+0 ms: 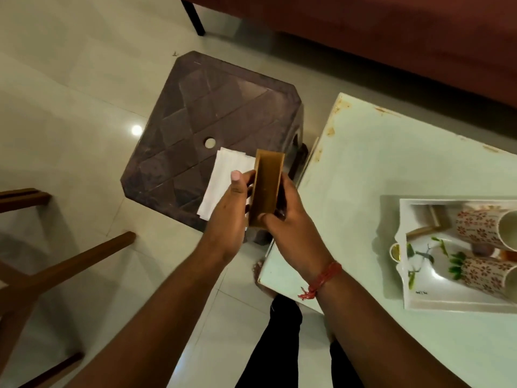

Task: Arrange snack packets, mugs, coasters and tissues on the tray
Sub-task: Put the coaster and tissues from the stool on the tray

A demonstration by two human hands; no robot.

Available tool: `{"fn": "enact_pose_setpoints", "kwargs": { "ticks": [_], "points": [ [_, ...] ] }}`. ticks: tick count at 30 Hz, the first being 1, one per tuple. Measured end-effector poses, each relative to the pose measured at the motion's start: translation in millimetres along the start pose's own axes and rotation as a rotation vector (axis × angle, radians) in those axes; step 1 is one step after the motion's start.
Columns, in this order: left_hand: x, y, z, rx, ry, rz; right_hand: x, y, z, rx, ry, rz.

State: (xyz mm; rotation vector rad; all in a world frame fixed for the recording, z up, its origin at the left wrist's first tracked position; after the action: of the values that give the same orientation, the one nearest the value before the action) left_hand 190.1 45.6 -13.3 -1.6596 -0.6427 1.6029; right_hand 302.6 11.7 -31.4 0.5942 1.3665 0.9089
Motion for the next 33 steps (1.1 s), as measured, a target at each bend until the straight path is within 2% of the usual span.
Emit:
{"fn": "enact_pose_setpoints", "kwargs": {
  "ticks": [12,17,24,33],
  "points": [
    [-49.6,60.9,-222.8,-0.145,0.240,0.116,-98.9,-112.4,186.4,-0.014,-0.127,-0.126],
    [-57.8,95.7,-291.5,-0.174,0.301,0.167,-123.4,-161.4,237.8,-0.014,-0.157,-0.195],
    [-50.0,117.4,-341.1,-0.201,0.278,0.199,-112.3,-195.7,263.5,0.021,-0.197,-0.204],
    [-29.9,133.6,-348.2,-0.175,0.215,0.246,-98.3,-209.3,266.8,0.038,-0.190,-0.208]
  ]
}}
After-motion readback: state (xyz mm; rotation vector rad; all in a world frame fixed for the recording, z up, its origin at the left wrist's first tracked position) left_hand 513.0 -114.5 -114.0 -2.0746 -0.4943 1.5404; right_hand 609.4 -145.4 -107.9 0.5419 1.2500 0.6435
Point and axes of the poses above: each hand's wrist, its own x-axis towards the middle knuckle, its own z-axis out of the back of the hand, y = z × x, the point moved 2 cm from there along x, towards the middle knuckle, and after that the axes turned 8 degrees about -x, right-handed, at the moved point
